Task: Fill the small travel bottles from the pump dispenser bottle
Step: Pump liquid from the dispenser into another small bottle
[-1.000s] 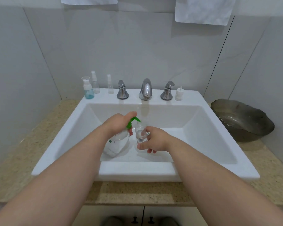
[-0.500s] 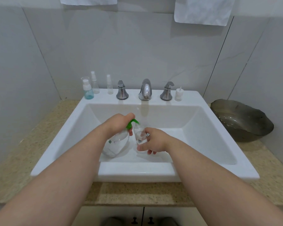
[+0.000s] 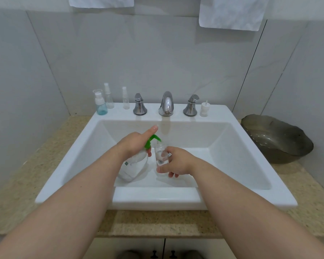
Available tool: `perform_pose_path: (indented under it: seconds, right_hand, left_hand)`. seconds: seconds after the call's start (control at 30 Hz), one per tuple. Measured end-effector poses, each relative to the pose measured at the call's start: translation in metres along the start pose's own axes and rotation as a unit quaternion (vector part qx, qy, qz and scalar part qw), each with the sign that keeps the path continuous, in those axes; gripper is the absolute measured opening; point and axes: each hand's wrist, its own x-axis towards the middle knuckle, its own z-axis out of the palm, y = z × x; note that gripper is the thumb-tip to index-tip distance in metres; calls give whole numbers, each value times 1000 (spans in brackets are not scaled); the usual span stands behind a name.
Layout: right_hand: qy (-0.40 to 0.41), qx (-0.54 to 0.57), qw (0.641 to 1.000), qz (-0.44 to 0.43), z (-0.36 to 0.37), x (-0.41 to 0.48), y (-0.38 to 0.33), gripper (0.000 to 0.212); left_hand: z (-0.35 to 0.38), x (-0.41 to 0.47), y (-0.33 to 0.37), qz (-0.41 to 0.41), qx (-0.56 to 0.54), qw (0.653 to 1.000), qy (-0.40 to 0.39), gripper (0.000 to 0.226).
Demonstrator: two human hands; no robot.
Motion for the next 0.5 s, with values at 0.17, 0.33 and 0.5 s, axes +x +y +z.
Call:
perform_pose_path:
  seconds: [0.17, 0.33, 0.5]
  right_hand:
    - [0, 4, 1000, 2, 0, -1, -1, 49]
    - [-1, 3, 1000, 4, 0, -1, 0, 48]
    - [-4, -6, 1000, 5, 1, 0, 0, 55]
  left_hand:
    - [0, 0, 1, -13, 1, 1000, -5, 77]
    - [0, 1, 1, -16, -9, 1000, -12, 73]
    - [-1, 2, 1, -13, -15, 1000, -18, 67]
